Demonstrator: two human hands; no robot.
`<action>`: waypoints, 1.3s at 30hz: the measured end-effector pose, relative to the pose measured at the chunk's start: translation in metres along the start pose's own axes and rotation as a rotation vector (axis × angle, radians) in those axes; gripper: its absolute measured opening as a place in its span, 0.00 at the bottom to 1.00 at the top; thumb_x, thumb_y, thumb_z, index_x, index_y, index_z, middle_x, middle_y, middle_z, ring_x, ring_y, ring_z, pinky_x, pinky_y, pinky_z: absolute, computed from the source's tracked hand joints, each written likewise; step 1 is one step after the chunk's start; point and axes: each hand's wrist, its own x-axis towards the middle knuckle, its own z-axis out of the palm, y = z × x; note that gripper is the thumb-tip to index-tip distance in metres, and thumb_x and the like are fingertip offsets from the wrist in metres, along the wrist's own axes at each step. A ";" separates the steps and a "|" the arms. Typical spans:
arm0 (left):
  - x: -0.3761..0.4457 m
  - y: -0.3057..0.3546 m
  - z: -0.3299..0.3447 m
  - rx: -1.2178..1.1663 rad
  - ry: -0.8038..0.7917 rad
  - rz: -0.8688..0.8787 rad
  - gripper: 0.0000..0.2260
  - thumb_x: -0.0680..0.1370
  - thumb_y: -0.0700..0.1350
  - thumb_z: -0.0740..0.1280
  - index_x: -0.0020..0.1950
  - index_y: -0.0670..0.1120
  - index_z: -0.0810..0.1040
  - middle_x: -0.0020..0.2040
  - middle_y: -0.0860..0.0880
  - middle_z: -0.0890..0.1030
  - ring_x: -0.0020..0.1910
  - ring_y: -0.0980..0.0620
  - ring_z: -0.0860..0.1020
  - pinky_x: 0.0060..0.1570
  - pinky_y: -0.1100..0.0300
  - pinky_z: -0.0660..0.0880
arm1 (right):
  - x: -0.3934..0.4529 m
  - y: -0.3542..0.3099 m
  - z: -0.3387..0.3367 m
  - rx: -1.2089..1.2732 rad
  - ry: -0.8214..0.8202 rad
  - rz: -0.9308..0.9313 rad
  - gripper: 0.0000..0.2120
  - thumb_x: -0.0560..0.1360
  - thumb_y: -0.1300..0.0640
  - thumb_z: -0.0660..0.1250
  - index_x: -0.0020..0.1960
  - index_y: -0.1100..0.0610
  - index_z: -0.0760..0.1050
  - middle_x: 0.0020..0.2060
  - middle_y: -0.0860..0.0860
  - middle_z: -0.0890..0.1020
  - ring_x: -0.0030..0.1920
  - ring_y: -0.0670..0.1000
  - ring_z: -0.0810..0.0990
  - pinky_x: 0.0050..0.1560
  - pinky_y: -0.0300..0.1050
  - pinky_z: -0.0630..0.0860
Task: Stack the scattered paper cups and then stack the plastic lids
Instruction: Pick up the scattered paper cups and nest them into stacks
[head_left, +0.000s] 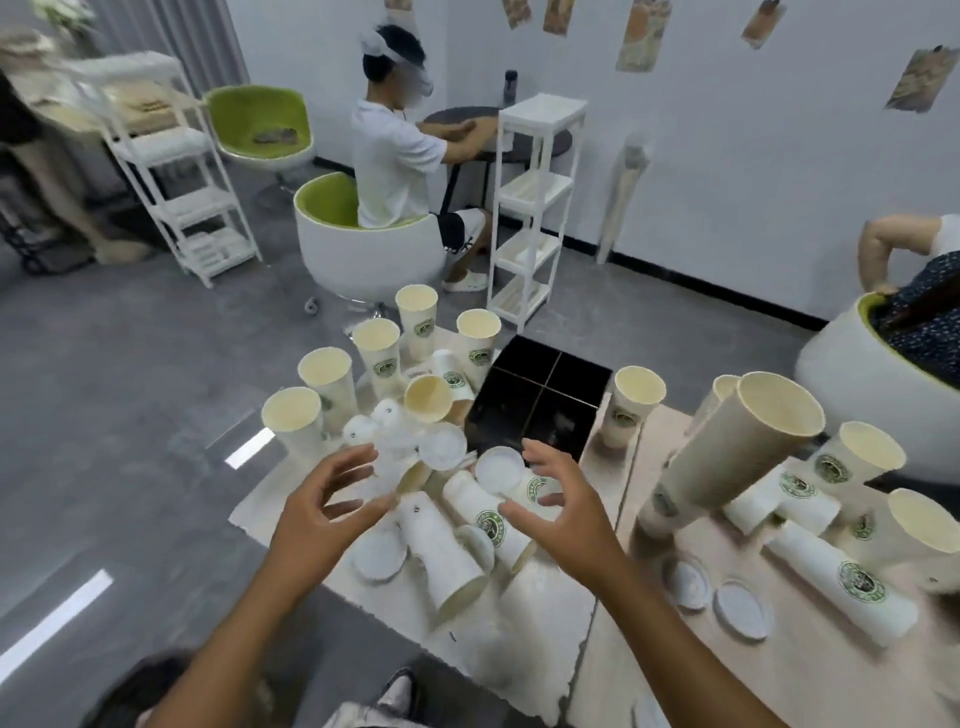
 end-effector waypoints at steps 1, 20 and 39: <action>0.000 -0.007 -0.008 0.001 0.005 -0.020 0.27 0.66 0.61 0.77 0.64 0.65 0.78 0.63 0.60 0.83 0.64 0.58 0.80 0.59 0.51 0.81 | 0.002 0.003 0.010 -0.001 -0.009 0.024 0.34 0.73 0.51 0.79 0.71 0.33 0.67 0.67 0.34 0.73 0.66 0.37 0.72 0.59 0.39 0.75; 0.052 -0.103 0.016 0.196 -0.649 -0.012 0.28 0.71 0.47 0.81 0.68 0.63 0.76 0.66 0.68 0.76 0.66 0.64 0.74 0.60 0.64 0.74 | -0.070 0.075 0.122 -0.104 0.166 0.477 0.35 0.63 0.37 0.77 0.66 0.31 0.66 0.63 0.32 0.69 0.66 0.38 0.70 0.62 0.43 0.74; 0.083 -0.114 0.053 0.330 -0.942 0.189 0.29 0.69 0.45 0.79 0.68 0.58 0.76 0.67 0.64 0.77 0.68 0.61 0.74 0.66 0.65 0.69 | -0.060 0.085 0.163 -0.223 0.198 0.560 0.40 0.65 0.39 0.77 0.72 0.43 0.63 0.64 0.39 0.68 0.65 0.44 0.68 0.65 0.49 0.71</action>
